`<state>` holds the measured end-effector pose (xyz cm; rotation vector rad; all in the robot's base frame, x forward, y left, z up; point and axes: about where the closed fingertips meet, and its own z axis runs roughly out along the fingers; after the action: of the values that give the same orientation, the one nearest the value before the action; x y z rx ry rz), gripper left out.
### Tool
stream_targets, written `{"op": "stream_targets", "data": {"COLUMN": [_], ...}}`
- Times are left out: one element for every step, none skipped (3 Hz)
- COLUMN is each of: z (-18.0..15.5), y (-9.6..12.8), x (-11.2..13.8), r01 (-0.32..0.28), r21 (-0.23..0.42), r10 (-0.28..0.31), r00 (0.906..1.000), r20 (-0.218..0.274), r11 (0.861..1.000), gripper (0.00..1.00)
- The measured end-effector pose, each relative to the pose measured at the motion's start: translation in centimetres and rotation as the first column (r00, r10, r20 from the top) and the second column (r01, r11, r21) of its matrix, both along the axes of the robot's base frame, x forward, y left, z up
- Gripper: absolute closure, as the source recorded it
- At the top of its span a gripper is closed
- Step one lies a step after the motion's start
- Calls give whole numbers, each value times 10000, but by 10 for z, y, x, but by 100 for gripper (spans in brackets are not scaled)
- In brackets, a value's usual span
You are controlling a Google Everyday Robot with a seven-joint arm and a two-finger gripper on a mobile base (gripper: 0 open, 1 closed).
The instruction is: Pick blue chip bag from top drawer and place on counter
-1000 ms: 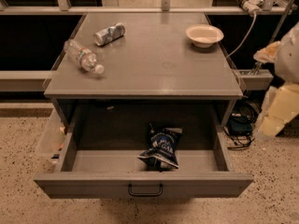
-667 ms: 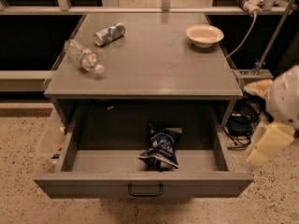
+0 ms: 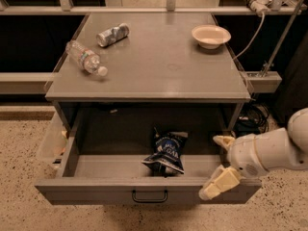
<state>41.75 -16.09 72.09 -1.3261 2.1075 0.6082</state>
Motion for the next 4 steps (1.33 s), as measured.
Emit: {"op": "stream_targets", "data": {"z": [-17,-2,8,20], "y": [-3,-3,3,25], "x": [15,8,33,67], "r01": [404,940,993,539], "r21": [178,-136,-316,-161], "r10": [-406,-933,-967,-521], "r00": [9991,9945,9925,9940], "r20": [81,484,747,965], "r11": [9990,9955,9946,9984], "gripper": [0,0,0,0]}}
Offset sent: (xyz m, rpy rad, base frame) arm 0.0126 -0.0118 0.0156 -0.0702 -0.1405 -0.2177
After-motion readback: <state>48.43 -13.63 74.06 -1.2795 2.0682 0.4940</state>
